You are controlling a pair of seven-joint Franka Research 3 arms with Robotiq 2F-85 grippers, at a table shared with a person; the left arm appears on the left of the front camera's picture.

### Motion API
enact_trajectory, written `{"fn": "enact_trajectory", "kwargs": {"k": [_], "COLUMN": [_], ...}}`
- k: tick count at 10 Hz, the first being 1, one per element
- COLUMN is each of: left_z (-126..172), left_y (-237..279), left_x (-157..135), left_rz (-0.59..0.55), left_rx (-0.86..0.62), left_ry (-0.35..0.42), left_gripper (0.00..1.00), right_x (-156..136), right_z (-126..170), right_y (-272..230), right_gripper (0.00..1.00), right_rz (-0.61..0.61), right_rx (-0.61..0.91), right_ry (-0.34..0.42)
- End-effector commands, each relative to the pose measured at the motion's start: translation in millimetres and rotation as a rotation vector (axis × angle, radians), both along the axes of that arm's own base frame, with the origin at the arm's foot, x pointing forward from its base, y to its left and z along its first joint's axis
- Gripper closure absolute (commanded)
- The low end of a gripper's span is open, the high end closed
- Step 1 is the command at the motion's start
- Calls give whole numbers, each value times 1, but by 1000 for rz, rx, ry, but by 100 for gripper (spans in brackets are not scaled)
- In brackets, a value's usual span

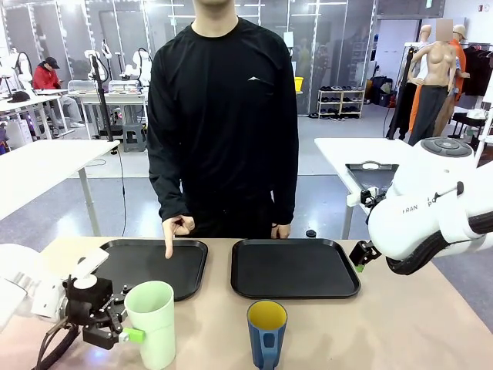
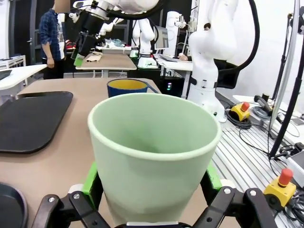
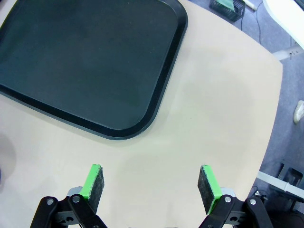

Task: Sort and store the cups by type.
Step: Pick up the Reusable plastic cup.

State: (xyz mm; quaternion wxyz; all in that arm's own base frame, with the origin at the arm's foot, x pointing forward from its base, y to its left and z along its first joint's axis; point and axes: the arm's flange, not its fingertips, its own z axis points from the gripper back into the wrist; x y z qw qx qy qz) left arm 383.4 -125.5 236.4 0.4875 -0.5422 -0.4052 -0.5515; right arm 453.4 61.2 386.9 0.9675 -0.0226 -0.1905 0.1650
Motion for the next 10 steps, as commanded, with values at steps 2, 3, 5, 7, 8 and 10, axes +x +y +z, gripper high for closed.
{"fn": "enact_trajectory", "kwargs": {"k": [2,3,5,7,8,10], "left_z": [-23,-23,-25,-28,-30,-33], "left_y": [-12,-13,-14,-18,-21,-26], "left_x": [-4,-5,-4,-5,-7,-9], "left_rz": [-38,-43,-46,-57,-66,-86], "left_rx": [-50,-62,-68,-70,-65,-57], "left_ry": [0,12,-3,9,13,22], "left_gripper": [0,0,0,0,0,0], "right_x": [1,1,1,1,1,1], "right_z": [0,0,0,0,0,0], "right_y": [-1,-1,-1,-1,-1,-1], "right_gripper": [0,0,0,0,0,0], "right_rz": [-3,-3,-3,-3,-3,-3], "right_rx": [0,0,0,0,0,0], "right_ry": [2,2,2,2,2,2]}}
